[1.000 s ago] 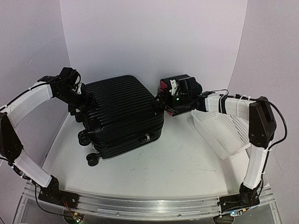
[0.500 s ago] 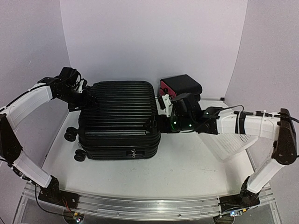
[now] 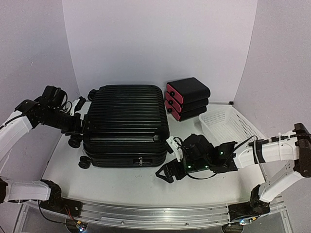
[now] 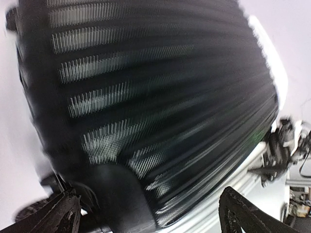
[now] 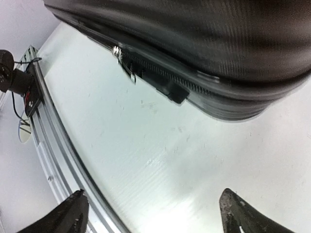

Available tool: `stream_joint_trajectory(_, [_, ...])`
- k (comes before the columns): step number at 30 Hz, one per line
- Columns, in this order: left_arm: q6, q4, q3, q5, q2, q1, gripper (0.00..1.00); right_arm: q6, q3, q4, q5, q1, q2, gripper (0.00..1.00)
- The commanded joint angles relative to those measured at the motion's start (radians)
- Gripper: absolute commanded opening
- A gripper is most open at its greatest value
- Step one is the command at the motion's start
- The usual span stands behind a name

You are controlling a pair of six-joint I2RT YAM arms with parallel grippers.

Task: Open, take out, and arrange the luggage

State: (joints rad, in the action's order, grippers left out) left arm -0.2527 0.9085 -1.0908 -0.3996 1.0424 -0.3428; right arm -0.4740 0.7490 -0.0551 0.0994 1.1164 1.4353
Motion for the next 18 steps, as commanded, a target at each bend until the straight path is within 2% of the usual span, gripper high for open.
stream_joint_trajectory(1, [-0.031, 0.016, 0.058, -0.054, -0.021, -0.002, 0.99, -0.078, 0.067, 0.169, -0.141, -0.006, 0.036, 0.84])
stream_joint_trajectory(3, [-0.054, 0.016, 0.076, -0.074, -0.031, -0.002, 0.96, -0.083, 0.099, 0.175, -0.215, -0.009, 0.05, 0.71])
stream_joint_trajectory(5, [-0.068, 0.014, 0.095, -0.09, -0.041, -0.004, 0.95, -0.082, 0.132, 0.175, -0.269, -0.026, 0.069, 0.64])
stream_joint_trajectory(9, [-0.074, 0.011, 0.137, -0.125, -0.046, -0.011, 0.95, -0.098, 0.195, 0.185, -0.178, -0.132, 0.119, 0.6])
stream_joint_trajectory(12, [-0.073, 0.013, 0.156, -0.144, -0.052, -0.036, 0.96, -0.061, 0.227, 0.184, -0.074, -0.19, 0.147, 0.64])
stream_joint_trajectory(14, [-0.074, 0.013, 0.162, -0.138, -0.063, -0.049, 0.97, -0.006, 0.227, 0.165, -0.034, -0.193, 0.141, 0.71])
stream_joint_trajectory(18, [-0.087, 0.005, 0.15, -0.158, -0.074, -0.056, 0.98, 0.033, 0.123, 0.243, 0.069, -0.177, 0.105, 0.82])
